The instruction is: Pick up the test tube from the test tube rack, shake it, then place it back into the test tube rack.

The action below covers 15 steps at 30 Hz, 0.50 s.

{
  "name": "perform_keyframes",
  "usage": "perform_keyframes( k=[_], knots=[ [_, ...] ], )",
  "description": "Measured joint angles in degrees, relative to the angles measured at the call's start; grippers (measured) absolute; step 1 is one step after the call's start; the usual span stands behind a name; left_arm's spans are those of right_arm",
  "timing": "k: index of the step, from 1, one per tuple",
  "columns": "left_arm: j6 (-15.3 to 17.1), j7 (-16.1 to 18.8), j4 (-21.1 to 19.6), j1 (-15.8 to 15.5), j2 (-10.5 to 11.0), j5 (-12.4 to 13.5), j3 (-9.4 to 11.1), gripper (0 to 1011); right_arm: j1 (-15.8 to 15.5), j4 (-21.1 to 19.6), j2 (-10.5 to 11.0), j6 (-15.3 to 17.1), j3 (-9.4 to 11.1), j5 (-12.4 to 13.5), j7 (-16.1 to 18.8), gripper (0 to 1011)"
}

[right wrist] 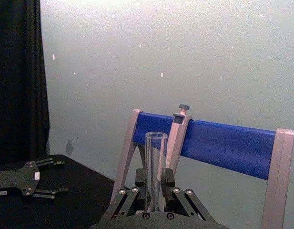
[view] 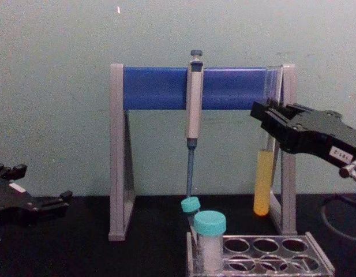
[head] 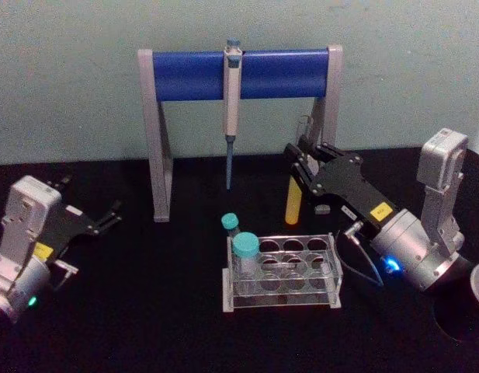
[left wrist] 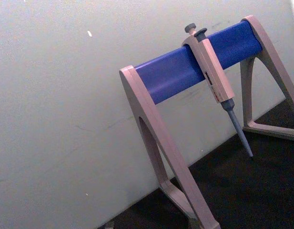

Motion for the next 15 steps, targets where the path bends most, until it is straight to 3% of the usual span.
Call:
perform_keyframes(
  k=[15],
  knots=[
    [0.0, 0.0, 0.0, 0.0, 0.0, 0.0, 0.0, 1001, -0.2, -0.2, -0.2, 0.2, 0.3, -0.1, 0.1, 233]
  ],
)
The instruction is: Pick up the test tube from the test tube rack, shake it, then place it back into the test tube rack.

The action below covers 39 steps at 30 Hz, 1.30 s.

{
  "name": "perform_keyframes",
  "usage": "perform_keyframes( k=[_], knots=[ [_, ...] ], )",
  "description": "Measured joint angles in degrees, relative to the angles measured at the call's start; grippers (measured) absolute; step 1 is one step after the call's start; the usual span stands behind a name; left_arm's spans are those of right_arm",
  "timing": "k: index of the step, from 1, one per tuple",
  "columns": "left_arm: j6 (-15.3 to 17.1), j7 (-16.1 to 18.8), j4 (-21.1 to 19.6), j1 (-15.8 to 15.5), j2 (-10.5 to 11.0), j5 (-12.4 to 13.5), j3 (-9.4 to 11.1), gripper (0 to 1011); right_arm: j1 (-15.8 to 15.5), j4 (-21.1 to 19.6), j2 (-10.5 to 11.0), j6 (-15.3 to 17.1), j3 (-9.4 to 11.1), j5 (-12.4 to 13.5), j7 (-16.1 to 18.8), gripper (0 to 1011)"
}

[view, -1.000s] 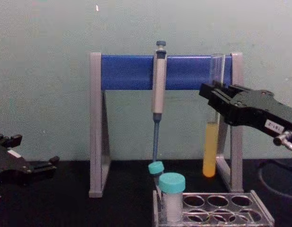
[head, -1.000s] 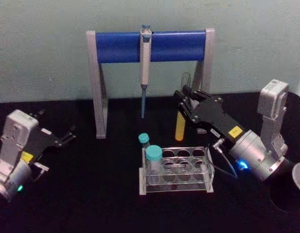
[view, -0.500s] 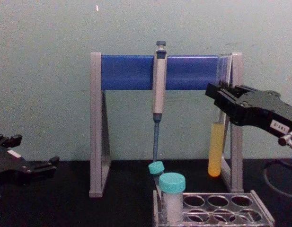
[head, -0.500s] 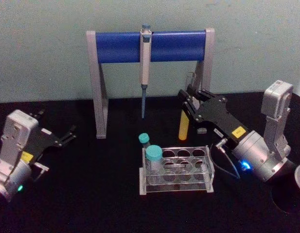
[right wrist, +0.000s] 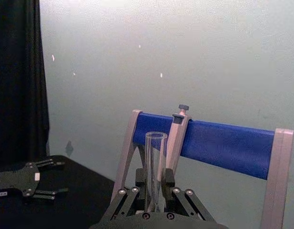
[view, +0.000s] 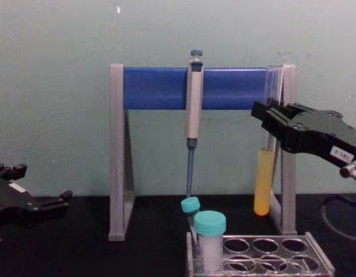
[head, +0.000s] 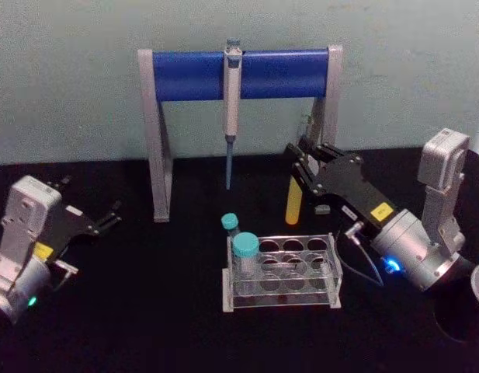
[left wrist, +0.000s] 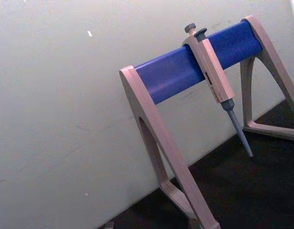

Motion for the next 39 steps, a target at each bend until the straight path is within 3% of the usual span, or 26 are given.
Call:
perform_keyframes(
  k=[27, 39],
  knots=[
    [0.0, 0.0, 0.0, 0.0, 0.0, 0.0, 0.0, 1001, -0.3, -0.4, 0.2, 0.2, 0.0, 0.3, 0.5, 232],
    [0.0, 0.0, 0.0, 0.0, 0.0, 0.0, 0.0, 1001, -0.9, -1.5, 2.1, 0.2, -0.8, 3.2, 4.9, 233]
  ],
)
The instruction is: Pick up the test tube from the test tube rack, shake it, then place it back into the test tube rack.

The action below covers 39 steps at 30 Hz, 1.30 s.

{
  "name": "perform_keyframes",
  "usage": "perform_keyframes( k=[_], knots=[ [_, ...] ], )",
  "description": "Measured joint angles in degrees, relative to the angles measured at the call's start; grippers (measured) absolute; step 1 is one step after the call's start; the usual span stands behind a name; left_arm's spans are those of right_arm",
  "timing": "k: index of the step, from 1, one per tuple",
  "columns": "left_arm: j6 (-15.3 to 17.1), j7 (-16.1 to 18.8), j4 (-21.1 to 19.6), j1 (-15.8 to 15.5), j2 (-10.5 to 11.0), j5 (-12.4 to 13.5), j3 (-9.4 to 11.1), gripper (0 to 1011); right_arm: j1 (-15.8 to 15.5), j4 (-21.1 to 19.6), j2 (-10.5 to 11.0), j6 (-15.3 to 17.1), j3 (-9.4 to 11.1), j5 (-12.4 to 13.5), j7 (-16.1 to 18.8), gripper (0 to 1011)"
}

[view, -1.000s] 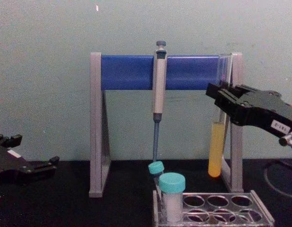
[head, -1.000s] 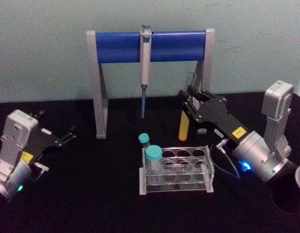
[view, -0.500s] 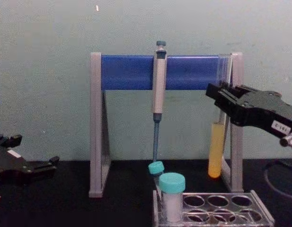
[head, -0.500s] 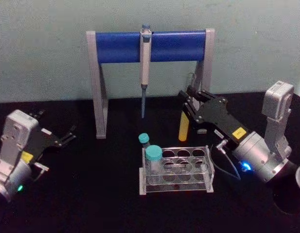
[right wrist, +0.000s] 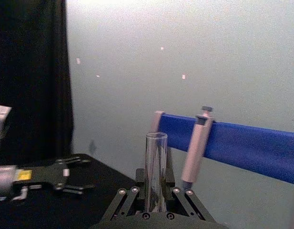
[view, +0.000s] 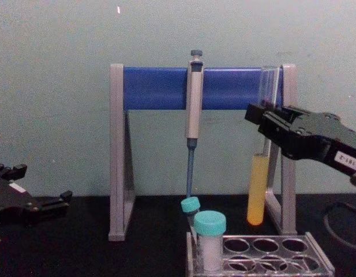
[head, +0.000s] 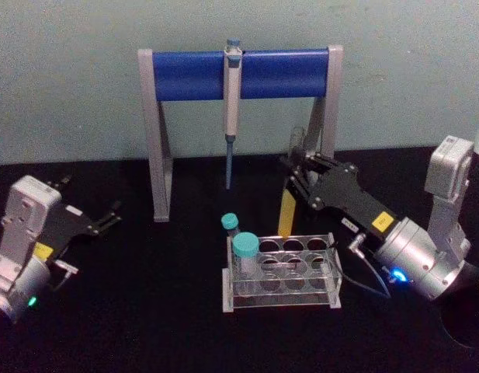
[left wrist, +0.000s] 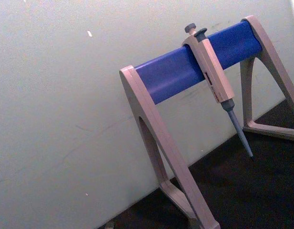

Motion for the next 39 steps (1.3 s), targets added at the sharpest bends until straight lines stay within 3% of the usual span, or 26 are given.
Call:
perform_keyframes(
  k=[14, 39],
  knots=[
    [0.0, 0.0, 0.0, 0.0, 0.0, 0.0, 0.0, 1001, -0.1, 0.2, 3.2, 0.0, -2.8, 6.3, 8.2, 233],
    [0.0, 0.0, 0.0, 0.0, 0.0, 0.0, 0.0, 1001, 1.5, 4.4, 3.2, -1.5, -5.5, 5.2, 6.9, 233]
  ],
)
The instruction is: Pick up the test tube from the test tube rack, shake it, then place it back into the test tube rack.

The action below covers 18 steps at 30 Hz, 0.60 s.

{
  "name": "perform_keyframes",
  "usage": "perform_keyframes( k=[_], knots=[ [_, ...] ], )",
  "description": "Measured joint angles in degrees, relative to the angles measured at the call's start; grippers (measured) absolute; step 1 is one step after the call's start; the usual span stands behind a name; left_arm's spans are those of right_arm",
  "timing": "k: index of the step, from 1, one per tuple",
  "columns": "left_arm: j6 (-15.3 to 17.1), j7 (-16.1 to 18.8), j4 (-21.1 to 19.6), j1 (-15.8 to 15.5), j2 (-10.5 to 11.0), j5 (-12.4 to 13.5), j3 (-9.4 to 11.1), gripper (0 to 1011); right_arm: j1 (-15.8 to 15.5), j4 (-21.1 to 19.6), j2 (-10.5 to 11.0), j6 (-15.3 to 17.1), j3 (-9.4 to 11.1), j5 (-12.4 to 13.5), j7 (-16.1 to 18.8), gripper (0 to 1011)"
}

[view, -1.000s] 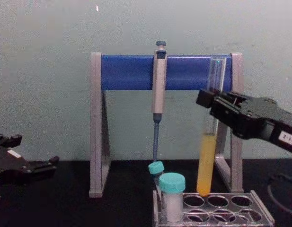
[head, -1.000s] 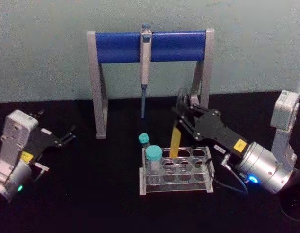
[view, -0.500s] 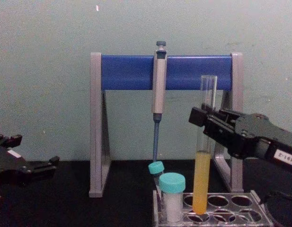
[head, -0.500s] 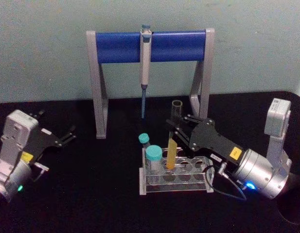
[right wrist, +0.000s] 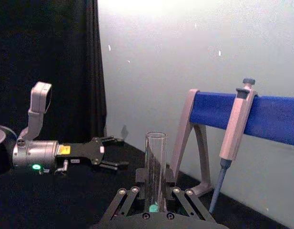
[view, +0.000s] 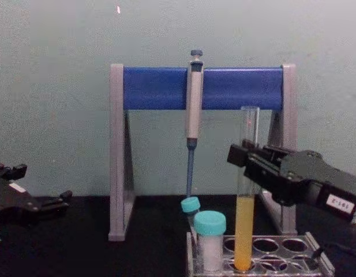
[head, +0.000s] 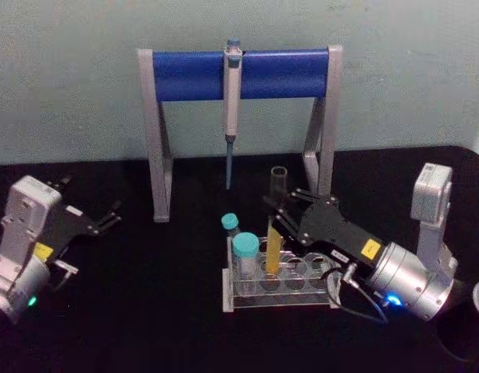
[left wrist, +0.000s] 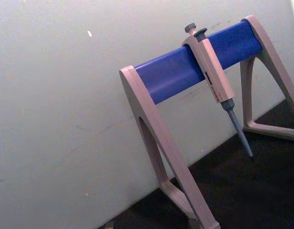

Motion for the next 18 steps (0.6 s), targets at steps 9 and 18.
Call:
perform_keyframes(
  k=[9, 18],
  knots=[
    [0.0, 0.0, 0.0, 0.0, 0.0, 0.0, 0.0, 1001, 0.3, 2.2, -0.8, -0.2, -0.5, -0.7, -0.4, 233],
    [0.0, 0.0, 0.0, 0.0, 0.0, 0.0, 0.0, 1001, 0.6, 4.2, -1.7, -0.3, -0.8, -1.0, -0.4, 233]
  ],
)
